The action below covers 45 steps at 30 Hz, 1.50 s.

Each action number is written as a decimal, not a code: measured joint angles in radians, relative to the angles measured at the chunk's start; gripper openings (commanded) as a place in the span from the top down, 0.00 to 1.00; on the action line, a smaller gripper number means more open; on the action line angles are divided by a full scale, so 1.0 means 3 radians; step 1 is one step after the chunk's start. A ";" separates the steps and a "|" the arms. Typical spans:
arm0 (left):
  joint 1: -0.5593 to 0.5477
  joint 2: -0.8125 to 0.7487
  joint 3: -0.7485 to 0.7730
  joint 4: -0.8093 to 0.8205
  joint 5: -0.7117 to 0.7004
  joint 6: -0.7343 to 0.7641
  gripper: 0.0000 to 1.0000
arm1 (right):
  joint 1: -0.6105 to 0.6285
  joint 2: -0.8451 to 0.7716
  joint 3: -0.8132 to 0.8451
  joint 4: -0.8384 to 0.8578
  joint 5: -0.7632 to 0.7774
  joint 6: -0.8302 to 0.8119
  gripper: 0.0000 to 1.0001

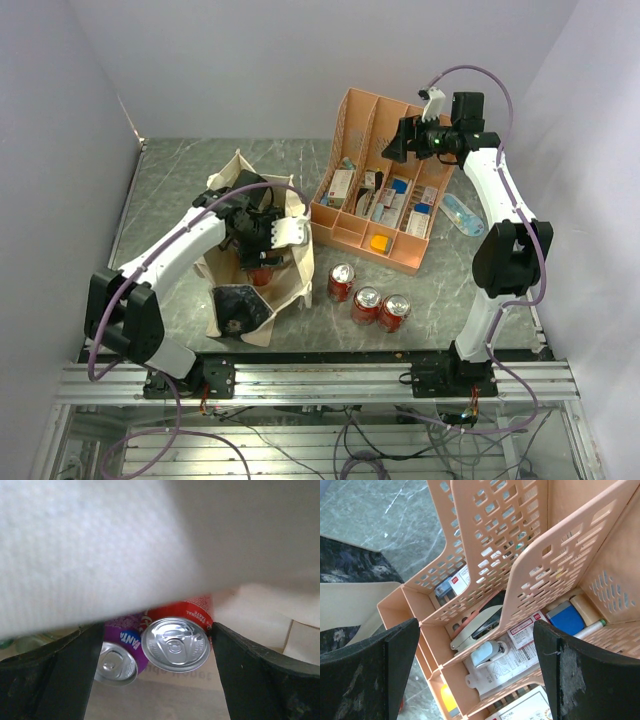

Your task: Place the beverage into the canvas bag

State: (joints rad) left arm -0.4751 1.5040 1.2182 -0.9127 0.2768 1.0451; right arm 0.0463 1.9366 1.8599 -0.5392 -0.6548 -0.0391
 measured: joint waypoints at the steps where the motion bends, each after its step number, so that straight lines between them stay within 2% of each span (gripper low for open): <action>1: 0.0000 -0.0029 0.0000 0.0006 0.0000 -0.0009 0.03 | 0.0000 -0.0003 -0.0011 0.0009 0.0000 0.0000 0.04; 16: 0.0006 -0.0542 -0.0029 0.0005 0.0084 -0.0202 0.07 | 0.0000 -0.0090 -0.0130 0.0058 0.0017 -0.0003 0.04; 32: 0.0262 -0.1108 0.0037 0.0252 0.0184 -0.1183 0.08 | 0.0057 -0.0608 -0.0464 0.0042 0.0065 -0.0130 0.04; 37: 0.0331 -0.1255 0.0085 0.0263 0.0253 -0.1266 0.08 | 0.0140 -0.0797 -0.0557 -0.0023 0.0076 -0.0221 0.03; 42: 0.0332 -0.1283 0.0327 0.0148 0.0445 -0.1250 0.11 | 0.0183 -0.0922 -0.0605 -0.0038 0.0090 -0.0247 0.03; 45: 0.0292 -0.1155 0.0717 0.0065 0.0591 -0.1245 0.11 | 0.0182 -0.0998 -0.0652 -0.0032 0.0117 -0.0247 0.02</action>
State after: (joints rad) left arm -0.3874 1.1576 1.4334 -0.8932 0.4541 0.6716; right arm 0.1009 1.6371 1.6642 -0.5488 -0.6197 -0.1131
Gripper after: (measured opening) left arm 0.895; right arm 0.971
